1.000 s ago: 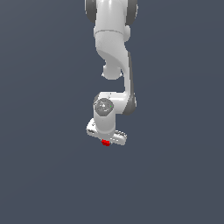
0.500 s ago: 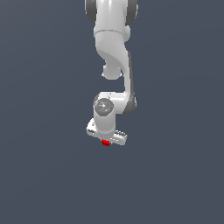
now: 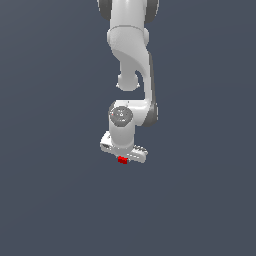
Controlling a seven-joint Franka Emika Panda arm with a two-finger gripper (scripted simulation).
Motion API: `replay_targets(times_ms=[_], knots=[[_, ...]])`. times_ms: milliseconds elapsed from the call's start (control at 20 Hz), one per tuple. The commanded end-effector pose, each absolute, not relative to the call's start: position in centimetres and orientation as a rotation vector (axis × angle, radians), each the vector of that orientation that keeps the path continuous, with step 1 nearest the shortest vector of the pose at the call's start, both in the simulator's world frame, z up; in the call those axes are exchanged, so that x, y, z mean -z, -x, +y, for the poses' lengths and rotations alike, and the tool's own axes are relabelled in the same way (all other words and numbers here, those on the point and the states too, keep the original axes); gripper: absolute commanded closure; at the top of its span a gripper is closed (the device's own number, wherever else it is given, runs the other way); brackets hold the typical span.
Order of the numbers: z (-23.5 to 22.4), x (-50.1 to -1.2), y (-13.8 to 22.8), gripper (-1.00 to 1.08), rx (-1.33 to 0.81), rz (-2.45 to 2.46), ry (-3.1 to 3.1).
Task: Pick up the red cube and move it to a goal position.
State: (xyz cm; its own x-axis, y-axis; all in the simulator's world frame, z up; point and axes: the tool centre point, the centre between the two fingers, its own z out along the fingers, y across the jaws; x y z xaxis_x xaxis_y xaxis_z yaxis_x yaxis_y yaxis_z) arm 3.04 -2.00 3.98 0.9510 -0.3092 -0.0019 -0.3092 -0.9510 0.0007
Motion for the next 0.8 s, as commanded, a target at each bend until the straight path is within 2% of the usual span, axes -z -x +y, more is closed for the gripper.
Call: replay_targets(times_ms=[0, 300, 750], knots=[[-1.5, -5.2, -2.7, 1.08, 0.001, -0.491, -3.103], [0.3, -9.4, -1.4, 1.08, 0.001, -0.491, -3.103], [4.0, -18.4, 1.3, 1.08, 0.0, -0.492, -3.102]])
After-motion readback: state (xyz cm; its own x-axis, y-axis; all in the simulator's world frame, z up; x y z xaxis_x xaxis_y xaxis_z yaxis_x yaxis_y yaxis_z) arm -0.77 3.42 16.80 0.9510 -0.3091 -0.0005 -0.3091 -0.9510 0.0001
